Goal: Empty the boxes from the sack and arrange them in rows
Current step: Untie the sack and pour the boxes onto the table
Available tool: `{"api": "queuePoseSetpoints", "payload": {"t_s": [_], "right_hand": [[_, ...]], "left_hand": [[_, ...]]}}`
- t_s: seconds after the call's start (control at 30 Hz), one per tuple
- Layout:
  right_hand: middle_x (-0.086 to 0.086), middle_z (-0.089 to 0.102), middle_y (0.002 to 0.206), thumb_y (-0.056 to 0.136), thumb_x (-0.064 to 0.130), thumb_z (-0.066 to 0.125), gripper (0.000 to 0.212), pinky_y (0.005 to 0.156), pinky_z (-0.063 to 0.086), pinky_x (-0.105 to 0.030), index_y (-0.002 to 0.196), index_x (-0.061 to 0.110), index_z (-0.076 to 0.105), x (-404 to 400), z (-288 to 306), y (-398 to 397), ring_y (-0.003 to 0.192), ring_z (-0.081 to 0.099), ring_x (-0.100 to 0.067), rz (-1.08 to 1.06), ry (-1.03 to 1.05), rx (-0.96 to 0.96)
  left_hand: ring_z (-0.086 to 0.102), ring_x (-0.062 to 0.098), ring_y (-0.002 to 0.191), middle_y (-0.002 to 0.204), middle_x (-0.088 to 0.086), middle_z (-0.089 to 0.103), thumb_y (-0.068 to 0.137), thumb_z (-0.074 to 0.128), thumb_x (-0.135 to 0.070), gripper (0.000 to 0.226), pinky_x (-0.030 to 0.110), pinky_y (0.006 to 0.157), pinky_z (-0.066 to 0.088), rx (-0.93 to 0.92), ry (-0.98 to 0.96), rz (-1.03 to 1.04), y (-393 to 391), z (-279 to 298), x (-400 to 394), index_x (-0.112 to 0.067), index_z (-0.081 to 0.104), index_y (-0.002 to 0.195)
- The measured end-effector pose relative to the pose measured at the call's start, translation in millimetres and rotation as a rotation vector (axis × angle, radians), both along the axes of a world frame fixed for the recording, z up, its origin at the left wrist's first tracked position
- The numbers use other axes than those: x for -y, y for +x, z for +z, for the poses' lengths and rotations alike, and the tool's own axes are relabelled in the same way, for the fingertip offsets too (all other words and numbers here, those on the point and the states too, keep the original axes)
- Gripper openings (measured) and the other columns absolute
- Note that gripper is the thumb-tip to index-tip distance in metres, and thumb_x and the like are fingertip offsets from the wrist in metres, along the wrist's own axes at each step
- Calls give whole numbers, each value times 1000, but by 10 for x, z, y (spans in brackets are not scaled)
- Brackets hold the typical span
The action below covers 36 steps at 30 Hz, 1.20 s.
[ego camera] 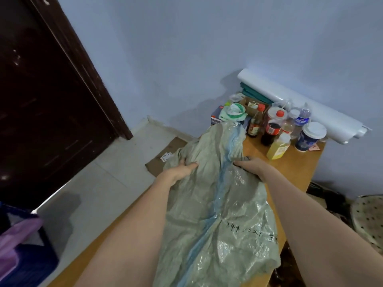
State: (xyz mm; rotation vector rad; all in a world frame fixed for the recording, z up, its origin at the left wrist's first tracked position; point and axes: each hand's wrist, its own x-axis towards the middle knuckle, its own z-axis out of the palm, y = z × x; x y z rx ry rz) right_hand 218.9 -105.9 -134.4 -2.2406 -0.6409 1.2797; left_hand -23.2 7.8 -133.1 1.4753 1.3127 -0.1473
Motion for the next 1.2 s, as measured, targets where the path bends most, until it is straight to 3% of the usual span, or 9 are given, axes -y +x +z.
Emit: {"api": "queuePoseSetpoints", "payload": {"t_s": [0.17,0.27,0.5,0.63,0.73,0.8,0.87,1.0,1.2], "right_hand": [[-9,55,130,68,59,80,101,97,48,-38,148,15,37,58,44,-118,112,57,-30,106,-69,25],[-6,47,145,57,69,79,119,106,45,-44,153,23,27,95,81,-287,124,53,-30,214,-117,16],[-7,35,154,68,63,78,114,111,40,-44,155,18,20,258,145,-801,135,43,-31,340,-163,61],[-8,22,161,59,68,80,137,111,39,-48,158,18,0,418,226,-1156,140,36,-34,463,-270,12],[-7,32,157,42,75,82,148,105,46,-48,157,14,11,503,123,-1363,133,46,-32,567,-346,-17],[-7,44,149,35,76,84,143,102,48,-50,152,14,30,569,61,-1543,129,51,-30,620,-405,-40],[-11,50,143,55,69,82,118,98,51,-52,149,13,38,656,200,-1832,124,55,-33,681,-437,-36],[-13,34,155,90,54,61,86,106,44,-50,156,15,22,823,466,-2411,136,42,-37,806,-450,24],[-13,34,155,97,48,53,72,112,37,-42,153,8,30,967,626,-2769,138,40,-34,943,-376,228]], "left_hand": [[27,28,145,164,2,6,85,71,-43,113,41,110,40,-124,13,-51,-264,-74,1,-34,-19,152],[31,30,143,164,4,9,82,74,-44,112,45,104,46,-121,-22,-45,-474,-79,93,-40,-13,153],[39,28,137,158,5,26,70,85,-29,127,45,107,44,-79,-33,59,-1015,-93,372,-30,-8,155],[47,26,128,154,0,32,73,81,-27,119,45,97,53,-115,-97,54,-1399,-57,580,-40,-5,154],[48,26,130,157,0,30,78,77,-38,110,41,97,52,-172,-176,51,-1688,6,802,-44,-4,153],[44,27,135,158,2,28,79,76,-41,108,38,97,51,-193,-202,72,-1891,22,959,-43,-2,153],[40,28,138,158,3,28,78,77,-42,106,36,91,50,-205,-189,85,-2079,74,1118,-40,2,154],[44,27,135,152,5,38,82,74,-45,87,37,92,49,-257,-166,102,-2451,152,1405,-28,24,151],[48,29,130,147,-1,42,86,61,-57,74,37,101,46,-458,51,-88,-2576,366,1584,-27,32,148]]}}
